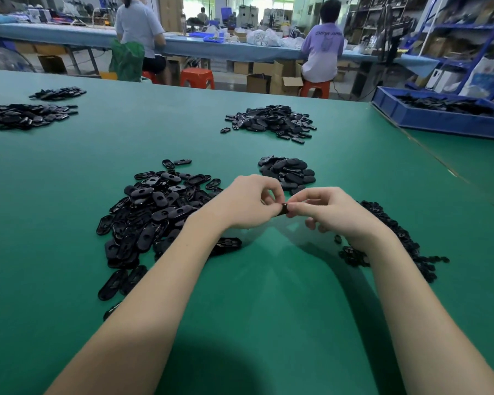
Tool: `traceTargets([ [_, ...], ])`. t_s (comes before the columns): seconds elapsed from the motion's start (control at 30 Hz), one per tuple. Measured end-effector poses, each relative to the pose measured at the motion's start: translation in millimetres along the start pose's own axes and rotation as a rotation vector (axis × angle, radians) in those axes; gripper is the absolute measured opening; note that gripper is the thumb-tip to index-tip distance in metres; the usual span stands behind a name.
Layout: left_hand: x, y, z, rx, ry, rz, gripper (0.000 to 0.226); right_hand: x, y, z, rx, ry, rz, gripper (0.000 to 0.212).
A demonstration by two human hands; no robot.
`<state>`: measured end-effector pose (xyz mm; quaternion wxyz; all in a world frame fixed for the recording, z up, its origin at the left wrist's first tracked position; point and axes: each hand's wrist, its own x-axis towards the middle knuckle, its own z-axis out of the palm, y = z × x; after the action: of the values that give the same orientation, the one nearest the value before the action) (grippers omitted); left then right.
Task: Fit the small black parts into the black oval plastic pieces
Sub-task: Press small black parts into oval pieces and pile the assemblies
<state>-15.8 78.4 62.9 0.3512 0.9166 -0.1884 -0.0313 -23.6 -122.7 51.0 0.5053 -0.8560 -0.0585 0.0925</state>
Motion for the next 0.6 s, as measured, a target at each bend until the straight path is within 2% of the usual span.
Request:
traceTargets([
  [0.07,0,3,12,-0.165,0.042,-0.015,0.004,-2,2,-10,0.030,0.037,0.012,0.012],
  [0.17,1,6,26,-0.441,0.038,-0.052,0.019,-5,7,-21,0.032,0.071,0.067,0.015],
  [0.27,2,8,39,-0.539,0.036,-0.102,0.021,-8,8,-29,-0.042,0.062,0.119,0.018],
  [0.33,1,9,46,-0.580,0.025,-0.152,0.019,-10,7,-35,-0.220,0.051,0.171,0.017],
  [0.47,1,10,55,-0.690,0.001,-0.238,0.019,-12,6,-44,-0.693,0.173,0.279,0.005],
  [0.6,2,7,57,-0.739,0.004,-0.264,0.022,-16,-1,-39,-0.795,0.146,0.349,0.007],
])
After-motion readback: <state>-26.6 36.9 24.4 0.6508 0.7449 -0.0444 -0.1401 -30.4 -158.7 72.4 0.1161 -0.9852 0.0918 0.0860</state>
